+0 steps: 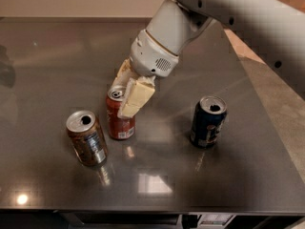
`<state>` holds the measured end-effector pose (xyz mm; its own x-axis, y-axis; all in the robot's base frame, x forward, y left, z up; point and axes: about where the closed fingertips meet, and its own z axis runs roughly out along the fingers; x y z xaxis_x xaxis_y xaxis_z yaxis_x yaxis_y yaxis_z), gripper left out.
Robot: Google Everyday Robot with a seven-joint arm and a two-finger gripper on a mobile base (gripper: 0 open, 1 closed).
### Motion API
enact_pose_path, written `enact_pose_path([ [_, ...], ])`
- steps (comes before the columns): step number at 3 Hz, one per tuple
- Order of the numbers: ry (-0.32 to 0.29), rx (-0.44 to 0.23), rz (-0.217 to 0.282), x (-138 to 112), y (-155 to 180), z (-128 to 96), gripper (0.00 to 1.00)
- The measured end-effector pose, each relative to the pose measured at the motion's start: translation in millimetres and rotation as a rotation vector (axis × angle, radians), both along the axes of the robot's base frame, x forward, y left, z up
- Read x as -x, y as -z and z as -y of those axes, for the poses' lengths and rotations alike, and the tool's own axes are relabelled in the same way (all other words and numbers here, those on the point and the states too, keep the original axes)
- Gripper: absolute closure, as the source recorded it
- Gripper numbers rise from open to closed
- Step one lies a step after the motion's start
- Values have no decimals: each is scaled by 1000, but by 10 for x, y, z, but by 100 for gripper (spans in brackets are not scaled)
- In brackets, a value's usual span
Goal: Move coke can near orange can
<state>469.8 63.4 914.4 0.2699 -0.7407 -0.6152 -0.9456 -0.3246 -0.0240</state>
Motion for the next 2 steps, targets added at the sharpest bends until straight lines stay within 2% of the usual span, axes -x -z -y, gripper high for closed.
enact_pose_path([
  [1, -25, 2, 23, 99, 0, -55, 82],
  [2, -31, 10, 30, 151, 25, -66, 59],
])
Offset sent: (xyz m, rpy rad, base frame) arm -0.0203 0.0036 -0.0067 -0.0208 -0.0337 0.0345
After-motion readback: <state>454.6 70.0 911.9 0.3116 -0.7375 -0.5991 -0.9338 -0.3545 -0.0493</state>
